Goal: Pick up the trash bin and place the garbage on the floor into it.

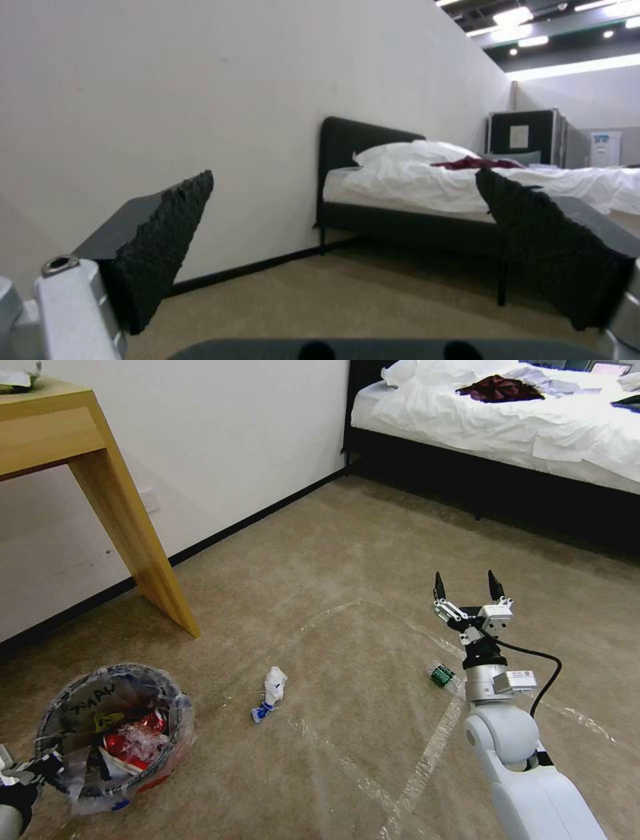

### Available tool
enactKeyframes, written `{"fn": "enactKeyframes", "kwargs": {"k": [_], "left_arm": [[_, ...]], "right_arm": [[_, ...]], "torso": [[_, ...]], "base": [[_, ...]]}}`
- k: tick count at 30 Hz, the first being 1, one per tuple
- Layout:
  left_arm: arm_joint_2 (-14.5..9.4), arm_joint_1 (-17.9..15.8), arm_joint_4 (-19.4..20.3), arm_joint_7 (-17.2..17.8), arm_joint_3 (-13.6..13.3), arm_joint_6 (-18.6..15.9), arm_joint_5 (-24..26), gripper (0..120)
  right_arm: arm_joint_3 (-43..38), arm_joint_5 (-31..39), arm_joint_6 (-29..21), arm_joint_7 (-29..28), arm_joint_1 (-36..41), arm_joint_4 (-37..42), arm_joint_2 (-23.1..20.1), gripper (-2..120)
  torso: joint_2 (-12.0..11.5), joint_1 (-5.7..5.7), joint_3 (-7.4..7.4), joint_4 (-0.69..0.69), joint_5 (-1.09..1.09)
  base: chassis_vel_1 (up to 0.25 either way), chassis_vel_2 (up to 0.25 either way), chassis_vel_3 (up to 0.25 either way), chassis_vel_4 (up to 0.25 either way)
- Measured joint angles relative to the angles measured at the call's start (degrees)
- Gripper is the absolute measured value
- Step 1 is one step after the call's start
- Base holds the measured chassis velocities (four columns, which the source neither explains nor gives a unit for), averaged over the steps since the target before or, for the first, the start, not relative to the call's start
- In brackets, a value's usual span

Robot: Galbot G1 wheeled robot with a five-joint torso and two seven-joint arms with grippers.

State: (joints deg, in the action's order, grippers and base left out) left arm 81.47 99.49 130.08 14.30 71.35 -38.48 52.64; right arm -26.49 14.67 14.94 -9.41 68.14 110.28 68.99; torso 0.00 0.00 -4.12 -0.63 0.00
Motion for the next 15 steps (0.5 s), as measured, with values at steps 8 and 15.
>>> {"fn": "enactKeyframes", "kwargs": {"k": [8, 15], "left_arm": [[-0.68, -0.52, -0.64, 0.19, 0.17, 0.04, 0.47, 0], [-1.12, -0.85, -1.00, 0.34, 0.91, 0.04, 1.36, 0]], "right_arm": [[0.42, -0.55, 0.00, 0.04, -0.81, -0.55, 0.20, 100], [0.88, -0.88, 0.01, 0.06, -0.98, -0.91, 0.64, 100]], "torso": [[0.00, 0.00, 0.00, 0.00, 0.00], [0.00, 0.00, 0.00, 0.00, 0.00]], "base": [[0.000, 0.000, 0.000, 0.000], [-0.029, 0.030, 0.040, -0.032]]}}
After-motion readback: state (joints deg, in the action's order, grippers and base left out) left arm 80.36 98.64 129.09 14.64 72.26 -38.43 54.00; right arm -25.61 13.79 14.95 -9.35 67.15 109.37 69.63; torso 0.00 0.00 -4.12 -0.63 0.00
